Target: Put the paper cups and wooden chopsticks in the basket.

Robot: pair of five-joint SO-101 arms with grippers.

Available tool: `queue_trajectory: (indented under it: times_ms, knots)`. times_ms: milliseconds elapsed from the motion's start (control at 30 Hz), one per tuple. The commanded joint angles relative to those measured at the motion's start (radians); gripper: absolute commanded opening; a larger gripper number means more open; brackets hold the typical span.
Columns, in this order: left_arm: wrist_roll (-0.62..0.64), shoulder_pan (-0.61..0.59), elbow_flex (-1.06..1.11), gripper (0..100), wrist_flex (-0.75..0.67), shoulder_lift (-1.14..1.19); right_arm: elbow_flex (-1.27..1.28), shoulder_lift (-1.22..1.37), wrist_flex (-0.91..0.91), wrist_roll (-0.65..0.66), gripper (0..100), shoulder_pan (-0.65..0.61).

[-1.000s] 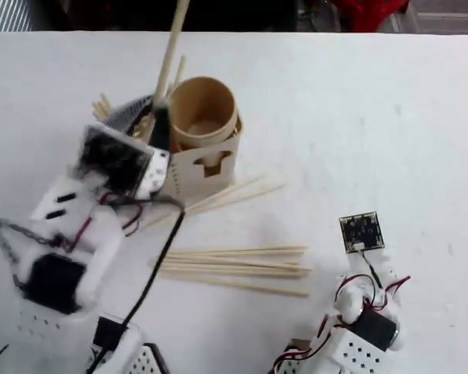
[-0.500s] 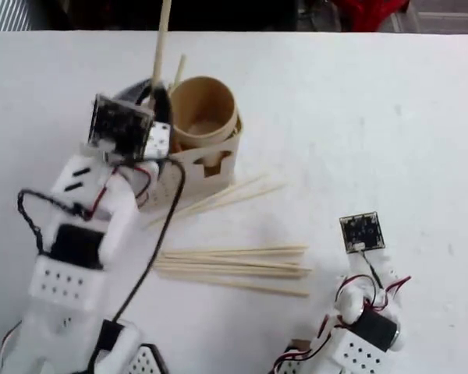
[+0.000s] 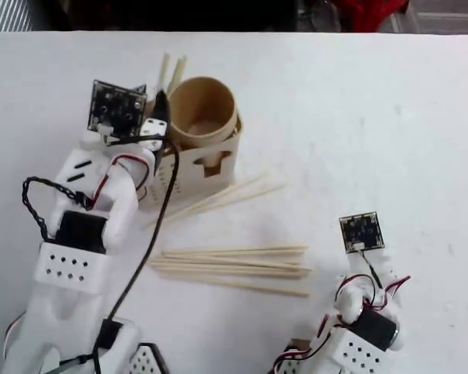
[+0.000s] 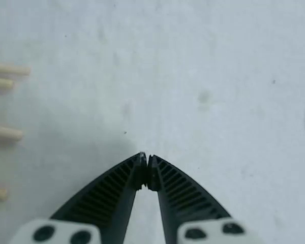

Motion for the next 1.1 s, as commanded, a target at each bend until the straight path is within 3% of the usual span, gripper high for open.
queue_trajectory:
  times_ms: [0,133,267,467,633,733,900,1067]
  knots:
    - [0.035,-0.01,-0.049,10,0.026,0.001,0.011,-0.013,-0.007,0.011,2.2,-0.012]
    - [0.035,-0.015,-0.184,10,0.155,0.001,0.011,-0.013,-0.007,0.011,2.2,-0.012]
    - [0.043,-0.091,-0.466,10,0.353,-0.008,0.011,-0.013,-0.007,0.011,2.2,-0.012]
    - [0.057,-0.361,-0.778,10,0.582,0.053,0.011,-0.013,-0.007,0.011,2.2,-0.012]
    - [0.204,-0.585,-0.781,10,0.626,0.26,0.011,-0.013,-0.007,0.011,2.2,-0.012]
    - [0.262,-0.639,-0.779,10,0.675,0.449,0.011,-0.013,-0.01,0.005,2.2,-0.012]
    - [0.431,-0.631,-0.712,10,0.718,0.802,0.02,-0.013,-0.079,0.003,2.2,-0.004]
    - [0.45,-0.59,-0.641,10,0.695,1.067,0.017,-0.015,-0.122,0.012,2.2,-0.015]
